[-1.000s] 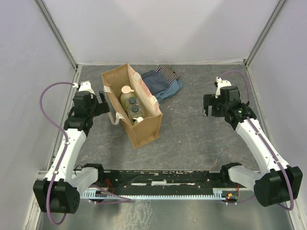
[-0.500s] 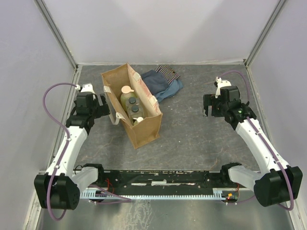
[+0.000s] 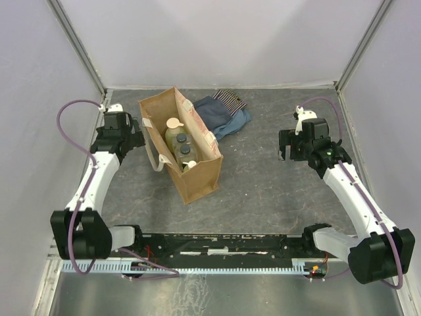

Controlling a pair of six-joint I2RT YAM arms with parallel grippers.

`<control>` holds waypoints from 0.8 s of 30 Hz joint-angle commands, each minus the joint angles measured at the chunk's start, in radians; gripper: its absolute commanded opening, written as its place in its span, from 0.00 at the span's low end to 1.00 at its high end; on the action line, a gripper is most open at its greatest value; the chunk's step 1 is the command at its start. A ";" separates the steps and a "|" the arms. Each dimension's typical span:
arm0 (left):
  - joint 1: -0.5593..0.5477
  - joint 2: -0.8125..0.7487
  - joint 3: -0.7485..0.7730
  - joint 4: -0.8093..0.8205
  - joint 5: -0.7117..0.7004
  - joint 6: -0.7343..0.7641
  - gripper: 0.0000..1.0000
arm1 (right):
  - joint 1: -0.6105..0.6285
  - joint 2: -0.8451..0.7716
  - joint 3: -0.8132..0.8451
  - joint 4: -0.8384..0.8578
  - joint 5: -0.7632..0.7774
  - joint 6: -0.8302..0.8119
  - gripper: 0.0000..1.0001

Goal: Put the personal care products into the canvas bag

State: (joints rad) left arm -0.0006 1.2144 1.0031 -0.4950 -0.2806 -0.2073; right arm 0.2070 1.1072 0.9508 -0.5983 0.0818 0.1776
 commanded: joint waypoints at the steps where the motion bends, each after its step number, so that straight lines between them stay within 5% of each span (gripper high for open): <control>1: 0.024 0.070 0.033 0.014 -0.019 0.030 1.00 | -0.007 -0.016 0.015 0.022 -0.010 -0.015 1.00; 13: 0.029 -0.032 -0.130 0.292 0.249 0.059 1.00 | -0.006 -0.021 0.009 0.027 -0.017 -0.021 1.00; 24: 0.028 -0.064 -0.158 0.315 0.262 0.070 1.00 | -0.006 -0.027 0.014 0.020 -0.026 -0.023 1.00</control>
State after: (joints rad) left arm 0.0250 1.1942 0.8482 -0.2440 -0.0437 -0.1810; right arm 0.2047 1.1053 0.9508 -0.5987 0.0666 0.1669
